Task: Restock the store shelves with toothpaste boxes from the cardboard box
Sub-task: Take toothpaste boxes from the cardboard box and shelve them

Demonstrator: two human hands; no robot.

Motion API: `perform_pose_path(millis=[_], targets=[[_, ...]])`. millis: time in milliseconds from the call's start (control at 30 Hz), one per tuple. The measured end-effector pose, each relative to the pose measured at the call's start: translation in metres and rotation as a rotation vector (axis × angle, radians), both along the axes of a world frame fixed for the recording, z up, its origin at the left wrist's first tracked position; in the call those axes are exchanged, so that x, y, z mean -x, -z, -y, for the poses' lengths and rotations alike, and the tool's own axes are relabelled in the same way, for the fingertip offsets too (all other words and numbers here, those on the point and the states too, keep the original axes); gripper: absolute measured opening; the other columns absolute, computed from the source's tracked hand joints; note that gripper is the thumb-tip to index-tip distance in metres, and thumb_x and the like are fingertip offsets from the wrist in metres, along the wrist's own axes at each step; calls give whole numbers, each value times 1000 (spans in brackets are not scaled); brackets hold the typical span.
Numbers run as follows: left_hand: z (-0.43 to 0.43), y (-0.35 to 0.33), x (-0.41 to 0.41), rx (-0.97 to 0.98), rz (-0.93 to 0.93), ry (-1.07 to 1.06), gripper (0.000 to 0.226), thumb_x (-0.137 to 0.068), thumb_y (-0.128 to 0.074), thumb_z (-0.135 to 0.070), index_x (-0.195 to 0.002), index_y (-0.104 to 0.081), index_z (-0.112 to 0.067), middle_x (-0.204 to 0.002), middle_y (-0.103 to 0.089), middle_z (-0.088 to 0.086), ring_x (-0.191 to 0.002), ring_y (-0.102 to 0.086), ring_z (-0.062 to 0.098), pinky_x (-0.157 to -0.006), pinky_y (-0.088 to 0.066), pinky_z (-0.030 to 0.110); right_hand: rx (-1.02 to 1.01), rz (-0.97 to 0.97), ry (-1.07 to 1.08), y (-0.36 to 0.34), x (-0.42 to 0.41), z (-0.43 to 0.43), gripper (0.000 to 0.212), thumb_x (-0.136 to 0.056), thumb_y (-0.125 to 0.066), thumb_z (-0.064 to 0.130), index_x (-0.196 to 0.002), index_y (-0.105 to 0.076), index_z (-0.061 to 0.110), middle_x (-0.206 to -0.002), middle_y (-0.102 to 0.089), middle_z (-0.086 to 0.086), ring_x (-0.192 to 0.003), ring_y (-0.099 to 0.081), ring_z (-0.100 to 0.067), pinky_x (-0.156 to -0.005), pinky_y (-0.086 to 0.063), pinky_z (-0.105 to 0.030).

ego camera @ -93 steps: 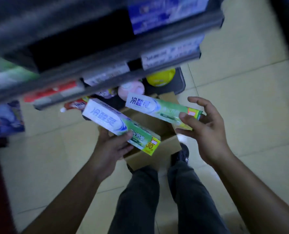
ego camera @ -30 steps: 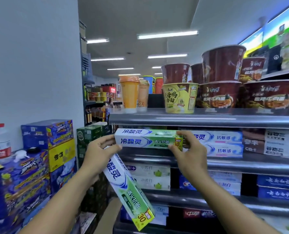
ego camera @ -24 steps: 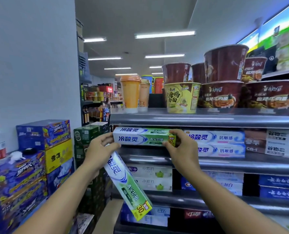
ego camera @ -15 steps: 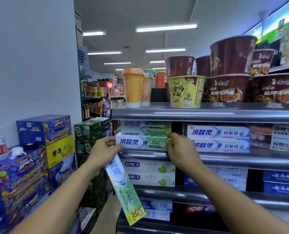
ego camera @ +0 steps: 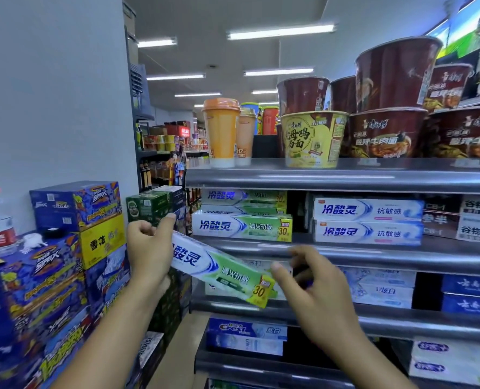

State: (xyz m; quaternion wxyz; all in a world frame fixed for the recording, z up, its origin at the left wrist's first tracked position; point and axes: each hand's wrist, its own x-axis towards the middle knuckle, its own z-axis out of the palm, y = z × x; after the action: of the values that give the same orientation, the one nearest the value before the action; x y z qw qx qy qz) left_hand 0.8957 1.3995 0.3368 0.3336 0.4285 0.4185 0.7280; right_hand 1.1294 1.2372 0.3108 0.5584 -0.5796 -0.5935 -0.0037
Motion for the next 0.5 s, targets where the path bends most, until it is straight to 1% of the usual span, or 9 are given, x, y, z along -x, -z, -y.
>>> perform_pose_path(millis=[33, 100, 167, 233, 300, 333, 400, 467, 500], targets=[[2, -1, -4, 12, 73, 24, 48, -81, -75, -48, -83, -35, -22, -82, -38, 7, -73, -44, 23, -65, -38, 43, 66, -61, -57, 4, 2, 2, 47, -75, -58, 80, -108, -58, 46, -98, -61, 24, -76, -62, -4, -65, -49, -22], [7, -3, -14, 9, 172, 50, 50, -83, -75, -49, -81, -33, -22, -77, -37, 5, -73, -46, 23, -64, -39, 43, 89, -145, -135, 9, 5, 2, 52, -68, -66, 83, -106, -59, 49, -104, -60, 32, -74, -62, -3, -63, -49, -19], [11, -7, -24, -18, 199, 39, 51, -87, -73, -52, -77, -35, -21, -70, -38, 1, -71, -46, 23, -63, -39, 42, 34, -251, -141, 7, 5, 0, 53, -66, -80, 71, -109, -65, 45, -97, -66, 25, -72, -65, -6, -65, -53, -21], [15, -11, -33, -52, 238, 52, 50, -89, -70, -57, -70, -39, -22, -63, -42, -3, -65, -48, 21, -58, -41, 38, -48, -361, -130, 0, 3, -4, 55, -62, -87, 57, -111, -68, 40, -93, -71, 18, -72, -69, -11, -63, -57, -24], [18, -15, -39, -86, 283, 102, 47, -92, -67, -57, -68, -45, -22, -60, -48, -7, -56, -52, 15, -48, -42, 29, -146, -398, -116, -9, -1, -9, 47, -65, -91, 42, -105, -67, 41, -91, -73, 22, -70, -71, -7, -59, -55, -18], [18, -14, -40, -111, 285, 134, 43, -94, -66, -54, -70, -49, -22, -62, -52, -6, -55, -55, 11, -45, -43, 25, -182, -399, -95, -13, -3, -11, 46, -66, -92, 38, -105, -67, 40, -89, -72, 24, -69, -70, -4, -59, -54, -14], [16, -9, -40, -179, 247, 195, 28, -98, -63, -40, -80, -62, -19, -71, -66, -4, -62, -65, 8, -49, -49, 20, -218, -389, -42, -20, -10, -19, 49, -68, -91, 39, -112, -71, 31, -83, -73, 15, -70, -68, -4, -60, -53, -14], [10, -5, -37, -210, 174, 225, 10, -98, -64, -24, -92, -72, -22, -81, -76, -10, -70, -71, 0, -54, -51, 13, -224, -354, 9, -23, -17, -28, 52, -70, -90, 40, -116, -71, 27, -77, -71, 9, -73, -67, -3, -61, -55, -15], [6, -4, -35, -205, 142, 232, 12, -96, -66, -19, -101, -74, -26, -87, -78, -15, -75, -71, -4, -57, -51, 11, -224, -335, 22, -25, -20, -33, 52, -71, -89, 40, -118, -71, 28, -79, -71, 11, -76, -67, -1, -63, -56, -15]])
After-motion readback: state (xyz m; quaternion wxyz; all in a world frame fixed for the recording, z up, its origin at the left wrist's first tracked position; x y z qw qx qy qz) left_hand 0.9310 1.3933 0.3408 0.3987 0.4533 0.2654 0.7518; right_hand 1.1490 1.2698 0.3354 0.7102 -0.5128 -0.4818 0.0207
